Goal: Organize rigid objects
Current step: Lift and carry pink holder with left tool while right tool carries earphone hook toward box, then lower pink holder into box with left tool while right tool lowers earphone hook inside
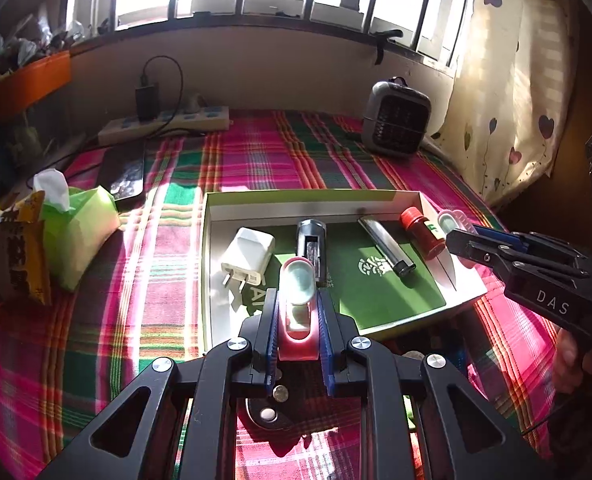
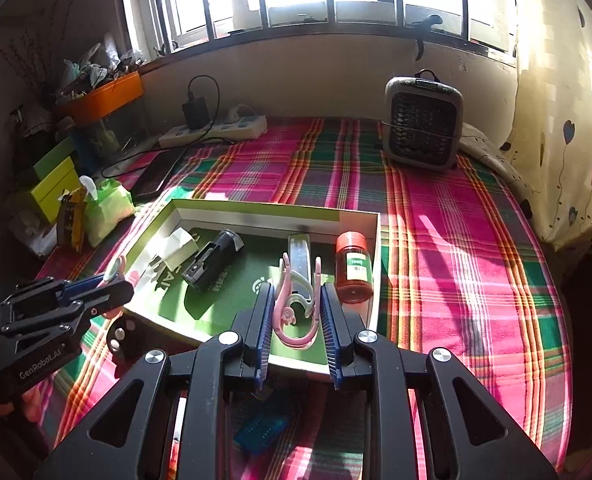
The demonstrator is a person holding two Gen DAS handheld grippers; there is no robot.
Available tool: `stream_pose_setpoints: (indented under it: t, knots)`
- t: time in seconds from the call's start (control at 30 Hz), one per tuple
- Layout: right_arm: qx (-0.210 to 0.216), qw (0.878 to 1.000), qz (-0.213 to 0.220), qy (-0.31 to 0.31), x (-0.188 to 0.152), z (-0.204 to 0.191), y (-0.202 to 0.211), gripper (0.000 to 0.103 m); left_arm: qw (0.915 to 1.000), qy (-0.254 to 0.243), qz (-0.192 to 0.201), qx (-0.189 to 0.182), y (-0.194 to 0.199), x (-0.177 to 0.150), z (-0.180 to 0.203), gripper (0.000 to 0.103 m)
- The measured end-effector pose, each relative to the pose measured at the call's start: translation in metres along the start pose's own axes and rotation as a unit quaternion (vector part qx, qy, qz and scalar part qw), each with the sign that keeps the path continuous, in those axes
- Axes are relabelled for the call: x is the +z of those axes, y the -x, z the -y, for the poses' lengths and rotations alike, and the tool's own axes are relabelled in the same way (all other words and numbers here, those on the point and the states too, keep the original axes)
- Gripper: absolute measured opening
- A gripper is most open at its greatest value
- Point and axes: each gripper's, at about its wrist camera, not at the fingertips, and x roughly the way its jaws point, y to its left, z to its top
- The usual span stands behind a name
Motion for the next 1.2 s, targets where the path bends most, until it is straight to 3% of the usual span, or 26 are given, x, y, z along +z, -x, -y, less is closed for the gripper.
stream_pose_setpoints:
  t: [0.53,1.2]
  knots:
    - [0.007,0.999,-0.03,0.019,0.029,-0.008,-0.051,0.024,0.9998,0.005,-0.017,0.003,-0.027,0.01,-0.011,0.017]
    - [0.018,0.997,-0.064,0.041,0.039,-0.021,-0.096,0.024,0.9992,0.006,-0.039,0.006,-0.052,0.012,-0.015,0.017]
